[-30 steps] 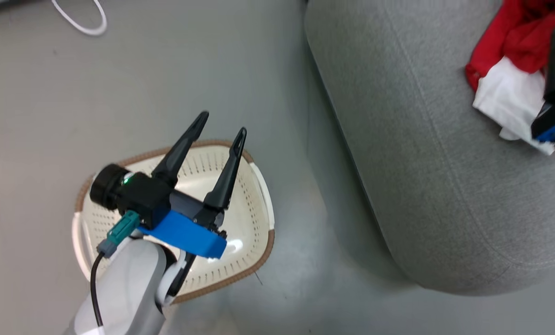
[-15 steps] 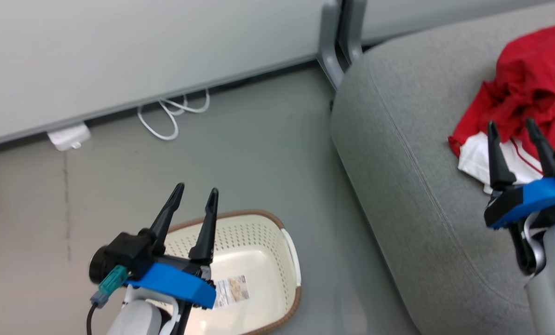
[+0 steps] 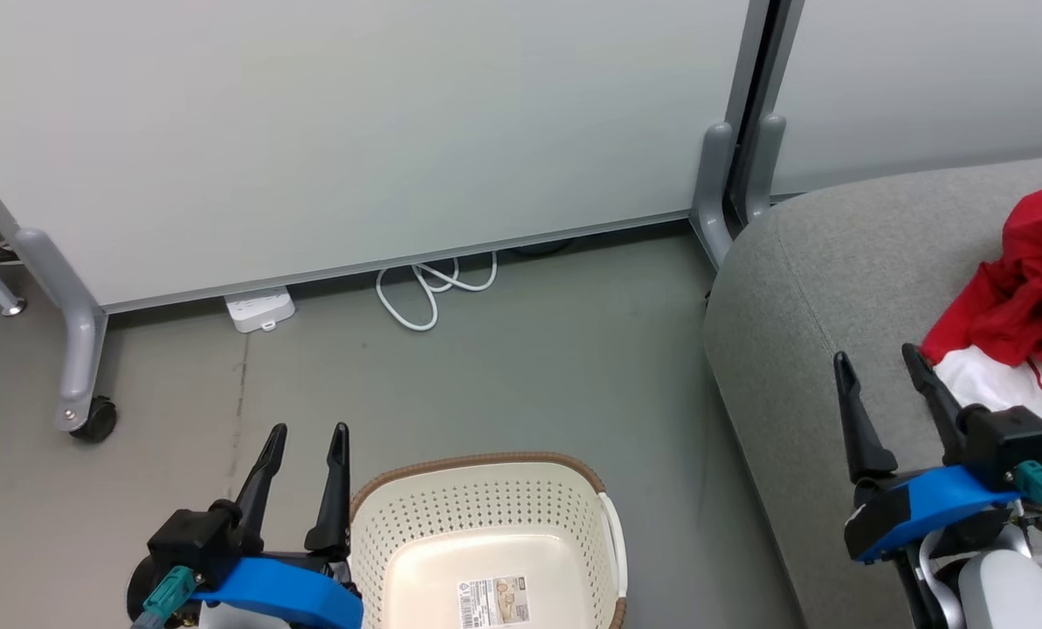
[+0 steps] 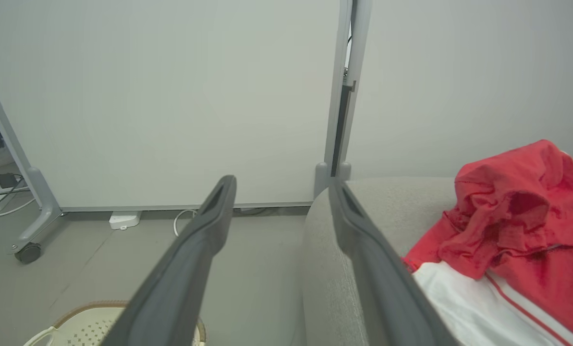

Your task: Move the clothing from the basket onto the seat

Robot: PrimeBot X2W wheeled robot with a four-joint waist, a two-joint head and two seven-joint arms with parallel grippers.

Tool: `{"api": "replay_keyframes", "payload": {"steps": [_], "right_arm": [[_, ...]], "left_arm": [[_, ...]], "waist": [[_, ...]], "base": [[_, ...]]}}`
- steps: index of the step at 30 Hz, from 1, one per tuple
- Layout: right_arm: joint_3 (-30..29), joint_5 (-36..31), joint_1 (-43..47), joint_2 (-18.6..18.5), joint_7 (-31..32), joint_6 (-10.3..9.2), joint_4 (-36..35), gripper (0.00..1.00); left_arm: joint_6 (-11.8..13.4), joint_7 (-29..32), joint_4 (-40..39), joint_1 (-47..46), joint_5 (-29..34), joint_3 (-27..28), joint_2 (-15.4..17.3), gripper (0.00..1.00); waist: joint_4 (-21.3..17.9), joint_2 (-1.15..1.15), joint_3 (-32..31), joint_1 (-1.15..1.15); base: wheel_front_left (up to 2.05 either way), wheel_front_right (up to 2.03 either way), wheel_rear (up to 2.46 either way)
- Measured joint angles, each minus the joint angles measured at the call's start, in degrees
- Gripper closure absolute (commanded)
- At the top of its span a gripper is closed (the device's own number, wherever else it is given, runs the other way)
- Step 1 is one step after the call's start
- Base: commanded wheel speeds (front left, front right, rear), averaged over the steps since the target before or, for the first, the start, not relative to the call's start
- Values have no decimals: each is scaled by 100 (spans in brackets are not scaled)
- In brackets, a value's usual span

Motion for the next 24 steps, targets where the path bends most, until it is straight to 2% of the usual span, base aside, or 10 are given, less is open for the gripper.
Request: {"api": "replay_keyframes", "payload": {"steps": [11, 24], "right_arm": [[191, 2, 402, 268, 57, 0, -137, 0], [222, 37, 503, 334, 49, 0, -138, 0]], "left_arm": [[0, 1, 209, 174, 91, 297, -49, 0], [0, 1, 356, 201, 83, 375, -63, 0]], "waist": [[275, 0, -174, 1], [453, 0, -200, 1]], "base": [[0, 0, 0], [0, 0, 0]]}}
